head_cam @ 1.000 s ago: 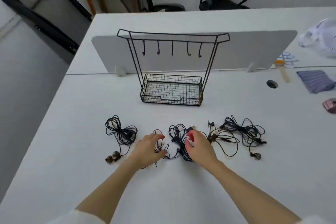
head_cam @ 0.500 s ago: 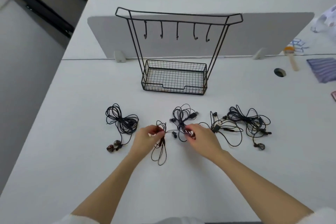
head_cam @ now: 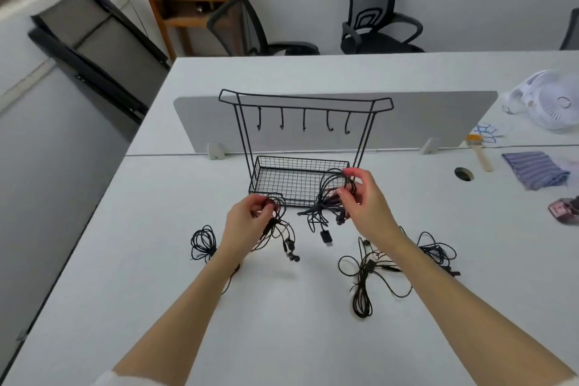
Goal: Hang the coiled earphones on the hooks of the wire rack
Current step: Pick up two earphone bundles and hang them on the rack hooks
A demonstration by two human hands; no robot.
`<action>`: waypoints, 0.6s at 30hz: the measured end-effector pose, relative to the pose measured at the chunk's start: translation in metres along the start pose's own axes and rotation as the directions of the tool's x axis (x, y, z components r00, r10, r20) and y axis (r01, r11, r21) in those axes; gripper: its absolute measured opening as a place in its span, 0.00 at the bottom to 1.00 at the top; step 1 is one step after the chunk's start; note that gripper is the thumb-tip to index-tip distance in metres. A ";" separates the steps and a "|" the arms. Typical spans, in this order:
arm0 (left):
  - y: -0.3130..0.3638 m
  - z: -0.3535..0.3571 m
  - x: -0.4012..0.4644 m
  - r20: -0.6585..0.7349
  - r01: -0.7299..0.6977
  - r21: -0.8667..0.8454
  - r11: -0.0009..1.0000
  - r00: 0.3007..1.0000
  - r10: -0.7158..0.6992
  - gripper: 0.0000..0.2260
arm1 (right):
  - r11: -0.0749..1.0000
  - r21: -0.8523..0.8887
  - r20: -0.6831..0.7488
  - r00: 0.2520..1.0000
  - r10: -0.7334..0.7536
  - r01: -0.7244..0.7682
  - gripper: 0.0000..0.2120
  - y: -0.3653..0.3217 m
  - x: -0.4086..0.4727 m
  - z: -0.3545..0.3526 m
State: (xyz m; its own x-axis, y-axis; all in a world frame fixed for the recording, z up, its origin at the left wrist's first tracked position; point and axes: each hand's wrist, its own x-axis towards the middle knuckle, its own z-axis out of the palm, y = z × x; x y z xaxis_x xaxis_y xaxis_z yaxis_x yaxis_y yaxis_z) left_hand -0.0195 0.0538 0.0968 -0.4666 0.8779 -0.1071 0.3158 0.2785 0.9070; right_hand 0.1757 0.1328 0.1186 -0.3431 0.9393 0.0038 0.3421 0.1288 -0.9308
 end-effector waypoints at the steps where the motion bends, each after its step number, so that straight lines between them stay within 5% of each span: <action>1: 0.008 -0.001 0.004 -0.008 -0.058 0.053 0.997 0.998 0.058 0.04 | 1.000 -0.021 -0.020 1.000 -0.020 0.020 0.12 -0.004 0.005 -0.005; 9: 0.052 -0.016 0.038 -0.061 -0.335 0.161 0.928 0.936 0.348 0.06 | 0.955 -0.246 -0.098 0.976 -0.195 0.166 0.14 -0.030 0.042 -0.033; 14: 0.064 -0.028 0.067 -0.213 -0.222 0.100 0.970 0.947 0.239 0.07 | 0.959 -0.228 -0.091 0.977 -0.191 0.166 0.15 -0.042 0.064 -0.036; 18: 0.068 -0.036 0.093 -0.182 -0.151 -0.050 0.987 0.973 0.139 0.04 | 0.964 -0.230 -0.077 0.985 -0.155 0.134 0.15 -0.044 0.077 -0.032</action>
State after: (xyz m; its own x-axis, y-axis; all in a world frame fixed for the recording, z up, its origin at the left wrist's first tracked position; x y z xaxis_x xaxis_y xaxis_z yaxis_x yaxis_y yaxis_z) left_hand -0.0710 0.1407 0.1630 -0.5606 0.8225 0.0962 0.3405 0.1231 0.9321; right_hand 0.1622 0.2096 0.1712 -0.3232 0.9297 0.1764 0.4850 0.3228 -0.8128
